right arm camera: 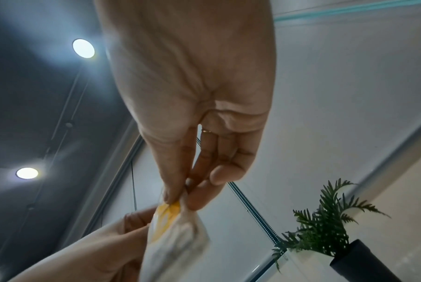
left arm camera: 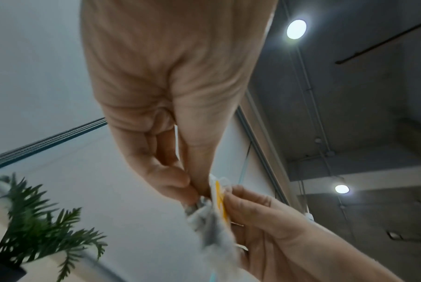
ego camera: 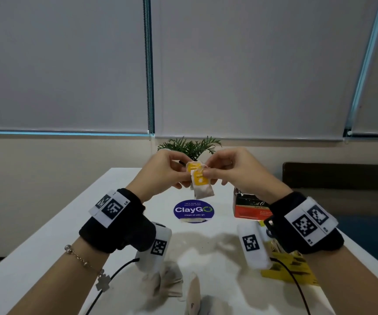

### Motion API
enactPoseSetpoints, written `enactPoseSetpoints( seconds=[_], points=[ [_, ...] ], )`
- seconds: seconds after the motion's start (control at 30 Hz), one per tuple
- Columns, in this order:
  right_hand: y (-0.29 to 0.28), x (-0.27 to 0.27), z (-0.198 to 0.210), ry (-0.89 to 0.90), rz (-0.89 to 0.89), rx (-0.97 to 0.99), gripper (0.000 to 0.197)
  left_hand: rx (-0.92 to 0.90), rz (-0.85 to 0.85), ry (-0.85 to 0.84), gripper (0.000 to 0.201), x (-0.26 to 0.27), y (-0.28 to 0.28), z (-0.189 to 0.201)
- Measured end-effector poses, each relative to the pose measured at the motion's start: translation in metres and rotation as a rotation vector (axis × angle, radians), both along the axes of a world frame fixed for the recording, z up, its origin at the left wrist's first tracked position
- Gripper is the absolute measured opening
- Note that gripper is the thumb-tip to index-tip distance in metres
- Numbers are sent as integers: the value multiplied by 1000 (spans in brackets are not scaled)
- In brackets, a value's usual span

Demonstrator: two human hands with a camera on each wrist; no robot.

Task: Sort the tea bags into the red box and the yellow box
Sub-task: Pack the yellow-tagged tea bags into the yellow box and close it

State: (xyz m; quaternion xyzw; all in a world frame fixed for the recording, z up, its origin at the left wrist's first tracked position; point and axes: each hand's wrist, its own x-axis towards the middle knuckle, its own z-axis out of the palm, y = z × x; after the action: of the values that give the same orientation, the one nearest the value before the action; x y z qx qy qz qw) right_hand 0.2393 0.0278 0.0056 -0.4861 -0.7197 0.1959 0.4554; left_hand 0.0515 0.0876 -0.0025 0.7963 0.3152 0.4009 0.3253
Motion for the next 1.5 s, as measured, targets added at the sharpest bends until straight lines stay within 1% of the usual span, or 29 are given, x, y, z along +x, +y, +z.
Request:
enactPoseSetpoints(
  seconds=[0.07,0.13,0.27,0.47,0.57,0.63,0.73,0.83,0.9,0.93,1.0,1.07,1.1,1.13,1.2,1.23,1.3,1.43,1.47,1.5],
  points=[
    [0,-1,1,44,22,-8,4,86,37,37,6,0,0,0],
    [0,-1,0,81,21,-22,6,130,42,80,7,-1,0,1],
    [2,1,-2,123,2,-34,14,79,-60,133,15,-1,1,1],
    [5,0,-4,178,-40,20,12,50,-94,160,35,3,1,1],
    [7,-2,-6,175,-52,53,7,-18,-130,87,40,6,-7,4],
    [8,-5,-8,184,-67,78,7,-42,-145,53,42,6,-10,5],
    [5,-10,-9,157,-74,89,11,50,-147,155,34,2,-10,7],
    [-1,-14,-10,30,-147,52,19,89,-121,280,25,-9,-9,11],
    [-10,-19,-8,-150,-154,-56,22,117,-51,291,20,-17,-9,17],
    [-17,-23,-7,-282,-108,-165,21,139,-2,276,17,-22,-8,20],
    [-31,-37,-8,-548,63,-477,23,189,84,248,16,-30,-5,25],
    [-41,-52,-17,-721,246,-764,31,217,117,224,19,-37,-2,28],
    [-43,-59,-24,-784,306,-844,33,218,118,214,19,-41,-1,29],
    [-43,-65,-32,-841,343,-880,30,215,114,207,20,-44,0,31],
    [-39,-72,-45,-930,357,-870,20,214,97,212,17,-48,0,33],
    [-37,-72,-49,-939,352,-862,15,213,85,214,16,-50,0,33],
    [-33,-66,-49,-865,353,-863,14,200,66,198,13,-54,0,34],
    [-26,-45,-29,-705,254,-705,33,184,23,173,5,-55,1,35],
    [-26,-39,-24,-642,232,-662,36,182,18,177,4,-54,1,34],
    [-24,-33,-21,-592,217,-616,34,179,17,181,5,-53,2,33]
  ],
)
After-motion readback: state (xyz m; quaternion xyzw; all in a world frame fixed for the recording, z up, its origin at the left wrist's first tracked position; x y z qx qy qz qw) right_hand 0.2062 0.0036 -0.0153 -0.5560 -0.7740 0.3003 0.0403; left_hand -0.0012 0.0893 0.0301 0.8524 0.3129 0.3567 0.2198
